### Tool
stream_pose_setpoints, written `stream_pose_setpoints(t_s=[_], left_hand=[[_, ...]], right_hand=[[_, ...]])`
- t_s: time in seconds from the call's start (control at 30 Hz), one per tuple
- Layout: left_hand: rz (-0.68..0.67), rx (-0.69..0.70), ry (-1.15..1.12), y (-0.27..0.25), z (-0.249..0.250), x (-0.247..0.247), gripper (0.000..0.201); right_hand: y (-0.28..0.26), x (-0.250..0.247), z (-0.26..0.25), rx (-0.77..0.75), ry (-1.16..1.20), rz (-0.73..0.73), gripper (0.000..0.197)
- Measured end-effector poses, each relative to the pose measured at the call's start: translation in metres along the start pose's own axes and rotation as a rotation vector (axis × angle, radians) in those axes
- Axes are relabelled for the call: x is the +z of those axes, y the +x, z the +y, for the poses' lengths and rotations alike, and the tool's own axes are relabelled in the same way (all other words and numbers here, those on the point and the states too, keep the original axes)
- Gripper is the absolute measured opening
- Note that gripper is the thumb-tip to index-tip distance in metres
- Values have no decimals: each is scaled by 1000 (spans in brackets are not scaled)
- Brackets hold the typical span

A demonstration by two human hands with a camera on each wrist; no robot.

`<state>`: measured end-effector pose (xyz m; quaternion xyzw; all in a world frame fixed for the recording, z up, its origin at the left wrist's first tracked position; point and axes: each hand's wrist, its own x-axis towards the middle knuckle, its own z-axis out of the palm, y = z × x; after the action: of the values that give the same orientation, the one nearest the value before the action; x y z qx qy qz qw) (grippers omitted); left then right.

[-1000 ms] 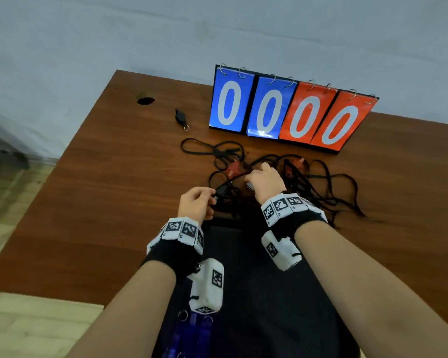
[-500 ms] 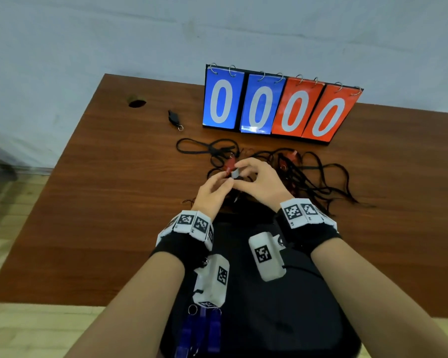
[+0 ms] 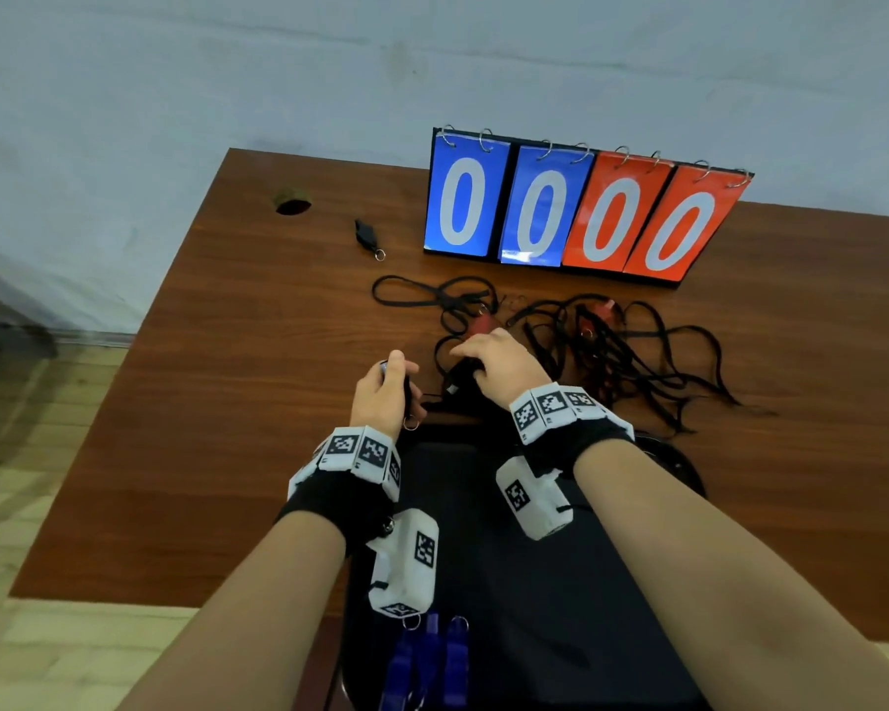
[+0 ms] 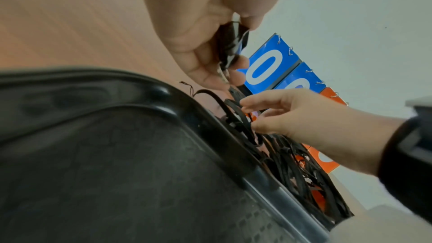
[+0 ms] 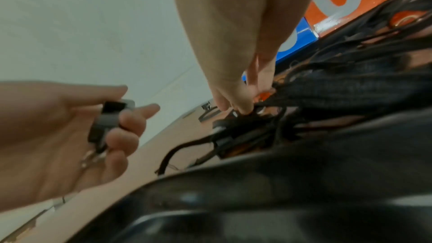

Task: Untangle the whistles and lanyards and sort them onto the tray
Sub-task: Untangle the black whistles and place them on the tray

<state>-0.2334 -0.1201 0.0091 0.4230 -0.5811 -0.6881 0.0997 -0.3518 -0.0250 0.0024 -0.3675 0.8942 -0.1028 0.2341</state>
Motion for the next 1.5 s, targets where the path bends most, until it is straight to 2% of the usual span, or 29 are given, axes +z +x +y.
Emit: stream_pose_setpoints(t_s=[0.1, 0.2, 0.37, 0.57, 0.7, 0.77, 0.9, 0.97, 1.03, 1.07, 1.17, 1.3, 1.43, 1.5], left_hand=[[-20, -4, -7, -1, -1, -2, 33], [-33, -10, 13, -1, -2, -5, 32], [-57, -6, 15, -2, -2, -2, 29], [-134, -24, 5, -3, 1, 12, 17], [-138, 101, 127, -1, 2, 23, 8], [-144, 112, 162, 0, 1, 28, 13], [-156, 81, 160, -2, -2, 34, 10], [-175, 23, 93, -3, 0, 35, 2], [-225, -59, -4, -3, 2, 37, 9], [-249, -82, -37, -3, 3, 38, 11], [-225, -62, -49, -2, 5, 36, 11], [-175, 27, 69, 1, 6, 24, 13], [-134, 24, 89, 3, 7, 16, 12], [-151, -19, -37, 5, 9, 13, 14]], right_hand=[[2, 7, -1, -86, -170, -26, 47], [-3, 6, -2, -90, -261, 42, 38], [-16, -7, -2, -44, -198, 181, 35], [-34, -17, -7, 75, -56, 237, 38], [-40, -21, -13, -15, -304, 227, 39], [-44, -25, -15, -47, -357, 186, 39], [-52, -30, -11, -10, -232, 223, 32], [-54, -31, -6, 99, 42, 242, 26], [-55, -27, -3, 177, 423, 211, 20], [-55, -24, -4, 173, 534, 201, 20], [-54, -16, -8, 88, 510, 147, 31], [-52, -10, -8, 29, 567, -16, 42], [-49, -9, -2, 100, 656, 73, 33], [-46, -11, 0, 129, 643, 110, 28]])
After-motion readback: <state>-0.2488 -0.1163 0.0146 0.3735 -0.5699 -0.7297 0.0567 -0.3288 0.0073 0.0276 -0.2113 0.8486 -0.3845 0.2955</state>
